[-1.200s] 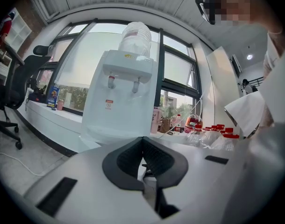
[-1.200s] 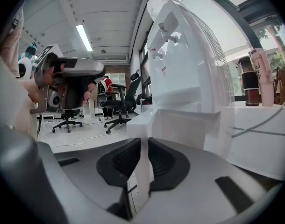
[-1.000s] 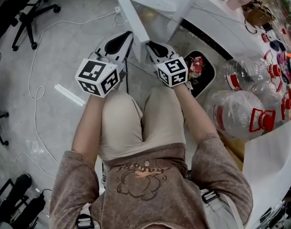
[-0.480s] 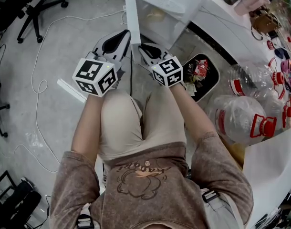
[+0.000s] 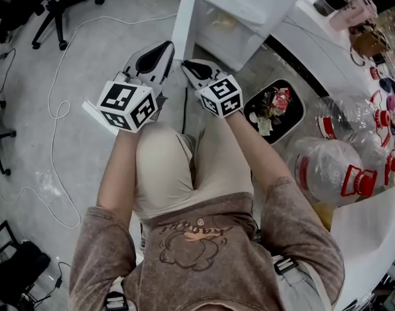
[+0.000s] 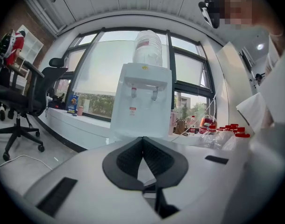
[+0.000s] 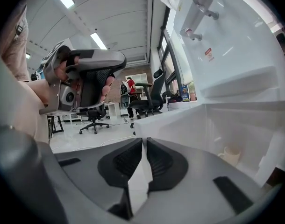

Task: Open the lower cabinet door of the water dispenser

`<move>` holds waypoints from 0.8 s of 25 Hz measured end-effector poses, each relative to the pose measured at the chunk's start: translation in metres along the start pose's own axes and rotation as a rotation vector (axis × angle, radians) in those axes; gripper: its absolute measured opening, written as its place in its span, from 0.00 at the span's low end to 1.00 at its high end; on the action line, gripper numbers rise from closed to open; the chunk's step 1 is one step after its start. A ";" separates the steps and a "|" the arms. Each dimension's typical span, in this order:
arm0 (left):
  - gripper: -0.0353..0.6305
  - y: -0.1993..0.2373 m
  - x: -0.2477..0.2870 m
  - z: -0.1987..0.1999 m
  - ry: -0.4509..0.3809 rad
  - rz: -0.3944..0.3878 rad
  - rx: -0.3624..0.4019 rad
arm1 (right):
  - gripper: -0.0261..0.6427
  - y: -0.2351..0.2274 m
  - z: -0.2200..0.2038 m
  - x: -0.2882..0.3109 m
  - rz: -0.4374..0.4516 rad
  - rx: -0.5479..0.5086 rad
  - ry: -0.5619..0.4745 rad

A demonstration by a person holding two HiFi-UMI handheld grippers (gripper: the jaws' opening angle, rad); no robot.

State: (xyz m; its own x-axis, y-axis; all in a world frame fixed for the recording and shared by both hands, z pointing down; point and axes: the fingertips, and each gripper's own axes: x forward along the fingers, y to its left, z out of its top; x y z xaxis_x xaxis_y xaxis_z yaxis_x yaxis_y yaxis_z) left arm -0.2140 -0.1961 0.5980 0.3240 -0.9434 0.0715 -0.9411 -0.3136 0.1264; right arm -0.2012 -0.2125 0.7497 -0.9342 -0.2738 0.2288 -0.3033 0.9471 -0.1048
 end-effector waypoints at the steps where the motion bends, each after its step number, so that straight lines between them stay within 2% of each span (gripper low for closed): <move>1: 0.07 0.003 -0.002 0.000 -0.001 0.008 -0.002 | 0.10 0.002 0.001 0.004 0.008 0.000 0.000; 7: 0.07 0.017 -0.010 0.002 -0.017 0.044 -0.026 | 0.09 0.014 0.005 0.026 0.050 0.002 -0.003; 20: 0.07 0.039 -0.026 0.007 -0.031 0.112 -0.022 | 0.09 0.031 0.012 0.063 0.132 0.006 -0.020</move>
State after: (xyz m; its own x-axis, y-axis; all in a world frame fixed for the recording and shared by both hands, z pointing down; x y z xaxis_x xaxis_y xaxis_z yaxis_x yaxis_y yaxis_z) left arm -0.2594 -0.1848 0.5946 0.2131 -0.9755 0.0555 -0.9688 -0.2036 0.1412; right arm -0.2719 -0.2029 0.7495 -0.9697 -0.1498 0.1930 -0.1781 0.9742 -0.1388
